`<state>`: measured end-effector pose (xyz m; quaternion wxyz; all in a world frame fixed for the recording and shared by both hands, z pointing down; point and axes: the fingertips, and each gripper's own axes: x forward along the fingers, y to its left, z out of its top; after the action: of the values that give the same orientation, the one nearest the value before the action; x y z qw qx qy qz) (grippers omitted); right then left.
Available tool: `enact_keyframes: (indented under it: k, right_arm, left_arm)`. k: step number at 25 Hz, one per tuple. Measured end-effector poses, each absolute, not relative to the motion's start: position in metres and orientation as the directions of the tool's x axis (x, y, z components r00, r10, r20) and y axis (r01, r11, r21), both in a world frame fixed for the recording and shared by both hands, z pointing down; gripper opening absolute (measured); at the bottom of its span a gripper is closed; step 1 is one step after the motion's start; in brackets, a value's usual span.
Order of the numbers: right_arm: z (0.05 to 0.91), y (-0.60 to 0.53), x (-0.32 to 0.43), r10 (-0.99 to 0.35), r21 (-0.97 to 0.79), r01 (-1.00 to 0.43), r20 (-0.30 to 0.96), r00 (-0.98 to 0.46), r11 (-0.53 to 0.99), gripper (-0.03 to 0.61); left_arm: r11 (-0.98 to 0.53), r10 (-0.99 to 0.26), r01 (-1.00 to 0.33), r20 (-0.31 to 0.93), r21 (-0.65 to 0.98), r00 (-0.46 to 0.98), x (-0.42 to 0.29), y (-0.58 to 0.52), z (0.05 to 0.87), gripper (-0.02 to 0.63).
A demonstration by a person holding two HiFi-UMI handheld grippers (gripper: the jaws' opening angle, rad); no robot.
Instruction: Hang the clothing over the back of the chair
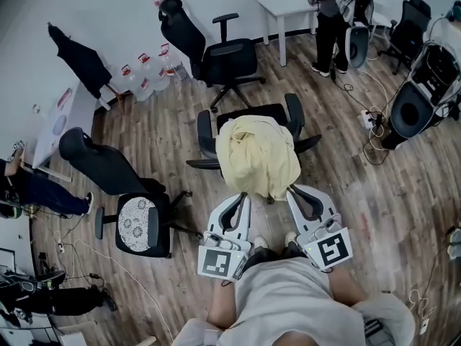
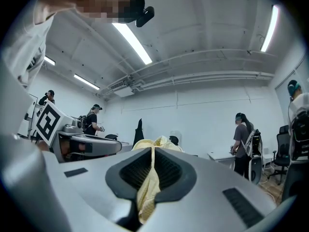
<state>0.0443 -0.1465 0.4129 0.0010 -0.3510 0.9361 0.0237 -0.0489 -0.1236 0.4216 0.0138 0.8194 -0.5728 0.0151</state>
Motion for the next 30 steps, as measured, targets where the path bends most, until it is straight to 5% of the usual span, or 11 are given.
enact_keyframes:
  k: [13,30]
  right_arm:
    - [0.422,-0.148,0.025,-0.631,0.01,-0.631,0.028,-0.775,0.775,0.021]
    - [0.426,-0.16,0.014,-0.64,0.018,-0.64,0.045,-0.767,0.768,0.021]
  left_arm:
    - [-0.387,-0.915,-0.922,0.121,0.014,0.385,-0.041,-0.131,0.443,0.018]
    - [-0.379,-0.921,-0.925,0.081,0.029,0.38,-0.056,-0.146,0.435,0.018]
